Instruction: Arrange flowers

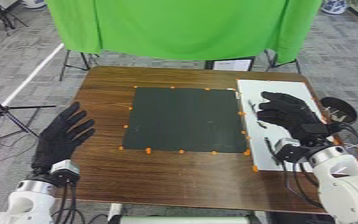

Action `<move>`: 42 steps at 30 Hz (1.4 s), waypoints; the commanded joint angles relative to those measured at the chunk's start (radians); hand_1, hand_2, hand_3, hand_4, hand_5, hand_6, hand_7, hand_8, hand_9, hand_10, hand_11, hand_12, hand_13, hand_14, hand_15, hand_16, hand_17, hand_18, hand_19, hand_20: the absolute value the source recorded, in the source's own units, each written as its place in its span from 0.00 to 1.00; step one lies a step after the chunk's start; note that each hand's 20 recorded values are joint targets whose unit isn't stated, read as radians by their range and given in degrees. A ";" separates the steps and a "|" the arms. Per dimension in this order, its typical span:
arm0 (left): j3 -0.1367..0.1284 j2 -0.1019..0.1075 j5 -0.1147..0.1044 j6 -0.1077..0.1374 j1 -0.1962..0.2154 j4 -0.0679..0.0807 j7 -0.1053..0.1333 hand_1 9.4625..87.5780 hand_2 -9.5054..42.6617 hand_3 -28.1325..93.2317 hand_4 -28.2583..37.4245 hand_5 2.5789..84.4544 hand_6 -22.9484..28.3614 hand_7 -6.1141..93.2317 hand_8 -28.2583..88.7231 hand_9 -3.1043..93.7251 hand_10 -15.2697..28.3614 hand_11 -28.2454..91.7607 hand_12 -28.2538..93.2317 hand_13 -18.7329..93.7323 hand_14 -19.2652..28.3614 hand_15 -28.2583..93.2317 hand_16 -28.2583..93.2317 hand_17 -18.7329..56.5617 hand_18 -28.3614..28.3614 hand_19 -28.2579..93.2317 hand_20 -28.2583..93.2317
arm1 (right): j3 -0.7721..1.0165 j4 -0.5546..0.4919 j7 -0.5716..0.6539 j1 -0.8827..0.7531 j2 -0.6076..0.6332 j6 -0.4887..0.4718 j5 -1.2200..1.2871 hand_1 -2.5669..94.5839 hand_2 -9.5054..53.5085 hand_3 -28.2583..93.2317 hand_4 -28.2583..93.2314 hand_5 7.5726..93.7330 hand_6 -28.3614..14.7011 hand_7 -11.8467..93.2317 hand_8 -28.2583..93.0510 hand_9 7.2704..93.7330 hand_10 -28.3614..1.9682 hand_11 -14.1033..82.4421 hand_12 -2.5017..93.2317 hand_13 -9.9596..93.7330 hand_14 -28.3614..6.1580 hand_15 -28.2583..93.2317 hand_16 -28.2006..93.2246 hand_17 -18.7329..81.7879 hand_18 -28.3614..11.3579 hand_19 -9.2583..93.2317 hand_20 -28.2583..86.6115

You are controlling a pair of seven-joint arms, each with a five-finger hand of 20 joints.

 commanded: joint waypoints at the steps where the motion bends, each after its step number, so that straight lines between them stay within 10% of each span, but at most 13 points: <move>1: 0.003 0.002 0.001 -0.009 -0.005 0.005 -0.006 0.21 0.07 0.81 0.00 0.28 0.52 0.28 0.14 0.26 0.61 0.43 0.37 0.33 0.73 0.57 0.22 0.13 0.88 0.61 0.34 | 0.010 -0.001 -0.013 -0.015 -0.003 0.009 0.006 0.26 0.00 0.96 0.00 0.39 0.63 0.43 0.08 0.44 0.52 0.46 0.26 0.49 0.55 0.62 0.37 0.29 0.22 0.60 0.44; 18: 0.004 -0.003 0.001 -0.008 -0.014 0.005 -0.006 0.21 0.07 0.81 0.00 0.29 0.52 0.28 0.14 0.26 0.62 0.43 0.37 0.33 0.73 0.57 0.22 0.13 0.88 0.61 0.34 | 0.010 -0.002 -0.002 -0.005 0.005 0.015 0.002 0.29 0.06 0.99 0.03 0.42 0.63 0.46 0.07 0.45 0.52 0.46 0.26 0.48 0.56 0.61 0.37 0.29 0.22 0.59 0.44; 25: -0.003 -0.001 0.000 -0.002 -0.003 0.001 -0.001 0.21 0.07 0.81 0.00 0.29 0.52 0.28 0.14 0.26 0.61 0.43 0.37 0.33 0.73 0.57 0.22 0.13 0.88 0.61 0.34 | -0.024 -0.073 0.118 -0.013 0.117 0.143 -0.560 0.31 0.00 0.93 0.00 0.50 0.67 0.51 0.06 0.57 0.56 0.57 0.28 0.59 0.56 0.70 0.37 0.37 0.25 0.71 0.47; 32: -0.010 0.005 -0.001 0.005 0.005 -0.004 0.005 0.21 0.07 0.81 0.00 0.29 0.52 0.28 0.14 0.26 0.62 0.42 0.37 0.33 0.73 0.57 0.22 0.13 0.88 0.61 0.34 | -0.066 -0.140 0.293 -0.042 0.268 0.044 -1.063 0.33 0.00 0.90 0.00 0.62 0.71 0.53 0.06 0.67 0.58 0.66 0.33 0.67 0.54 0.79 0.41 0.44 0.28 0.80 0.50; 42: -0.017 0.006 0.029 0.011 0.015 -0.008 -0.001 0.20 0.07 0.81 0.00 0.29 0.52 0.28 0.14 0.26 0.62 0.43 0.37 0.33 0.73 0.57 0.22 0.13 0.88 0.61 0.34 | -0.064 -0.159 0.412 -0.072 0.311 -0.214 -1.163 0.20 0.00 0.85 0.00 0.57 0.65 0.50 0.08 0.60 0.52 0.68 0.38 0.61 0.47 0.81 0.44 0.40 0.22 0.77 0.50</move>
